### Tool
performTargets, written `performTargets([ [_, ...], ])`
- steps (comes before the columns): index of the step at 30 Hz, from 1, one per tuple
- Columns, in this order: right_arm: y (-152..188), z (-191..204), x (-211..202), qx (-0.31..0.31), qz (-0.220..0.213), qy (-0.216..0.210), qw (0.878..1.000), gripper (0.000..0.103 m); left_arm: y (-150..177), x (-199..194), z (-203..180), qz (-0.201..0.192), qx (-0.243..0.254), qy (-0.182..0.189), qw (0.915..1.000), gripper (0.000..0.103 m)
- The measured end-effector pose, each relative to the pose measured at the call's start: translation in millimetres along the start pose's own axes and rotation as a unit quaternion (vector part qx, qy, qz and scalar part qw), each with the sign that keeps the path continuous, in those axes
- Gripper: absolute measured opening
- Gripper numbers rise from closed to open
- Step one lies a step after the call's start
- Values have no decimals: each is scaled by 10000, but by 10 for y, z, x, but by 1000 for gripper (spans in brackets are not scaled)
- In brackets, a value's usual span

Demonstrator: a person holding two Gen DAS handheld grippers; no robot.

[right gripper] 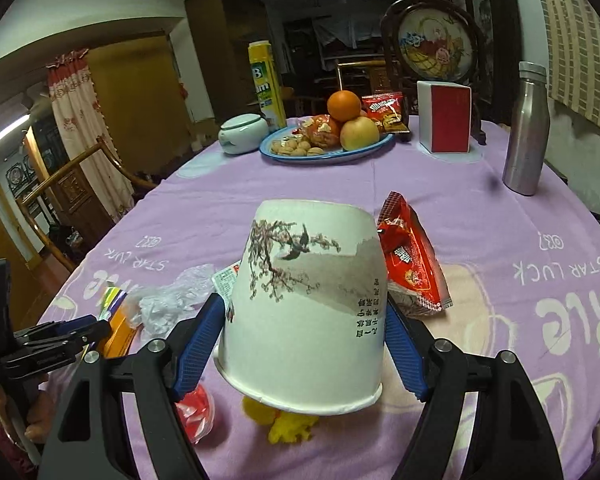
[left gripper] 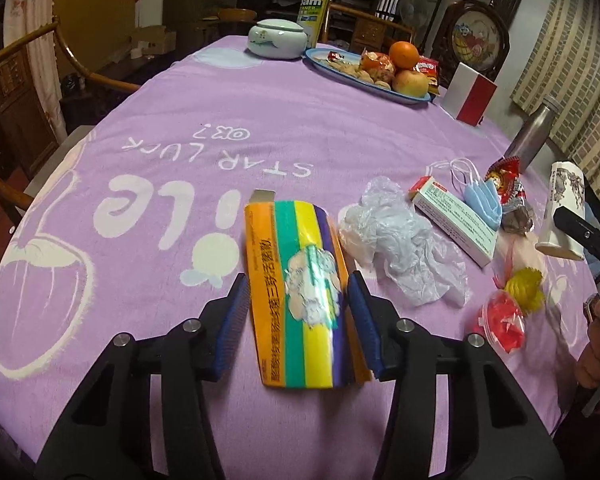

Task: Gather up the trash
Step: 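Grasp the striped tissue pack with the left tool while the right tool grasps the white paper cup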

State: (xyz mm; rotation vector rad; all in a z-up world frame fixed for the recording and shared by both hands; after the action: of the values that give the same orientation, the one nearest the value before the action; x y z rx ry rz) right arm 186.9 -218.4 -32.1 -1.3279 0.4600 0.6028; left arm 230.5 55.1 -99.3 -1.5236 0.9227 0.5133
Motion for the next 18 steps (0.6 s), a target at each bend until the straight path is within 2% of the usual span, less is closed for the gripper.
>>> performTargets([
  [2,16,5,-24,-21,-17,-1,10000,77,16,18,-13,79,6,-70,9999,56],
  [4,34,-1,-31,-8,-12,-12,10000,77,8,56,-43,153,-34,-61,9999,73],
  [6,46,0,-48,6,-7,-61,10000,77,-1,139,-64,233,26,-280,9993,79],
  [9,39,-2,-61,-21,-36,-67,10000,77,12,290,-71,523,138,-646,9964,78],
  [11,45,1,-73,-33,-41,-79,10000,77,-1,298,-94,513,252,-780,9953,66],
  [12,48,3,-77,-30,-40,-91,9999,77,-7,290,-108,491,316,-894,9943,55],
  [13,51,5,-87,-24,-45,-110,9999,77,-1,279,-111,490,315,-841,9948,54],
  [15,46,16,-135,-26,-96,-153,9998,77,1,172,-122,432,48,-283,9987,53],
  [16,36,23,-178,-33,-142,-185,9997,77,-4,114,-115,372,-5,-189,9991,53],
  [18,20,40,-244,-41,-198,-247,9995,77,-34,-100,-93,109,-11,-271,9996,53],
])
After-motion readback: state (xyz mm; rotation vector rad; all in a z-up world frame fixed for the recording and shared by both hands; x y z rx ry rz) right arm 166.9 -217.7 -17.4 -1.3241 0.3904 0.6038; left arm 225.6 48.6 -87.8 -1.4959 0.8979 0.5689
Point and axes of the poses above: each gripper's, at about its wrist camera, not at the fingertips, and x roughly the way its jaws point, z to its left, y to its underside, the point moved 6 cm from there along x, roughly the way its jaws point, and after that the axes turned 1 degree about z, right-handed, at the moved point
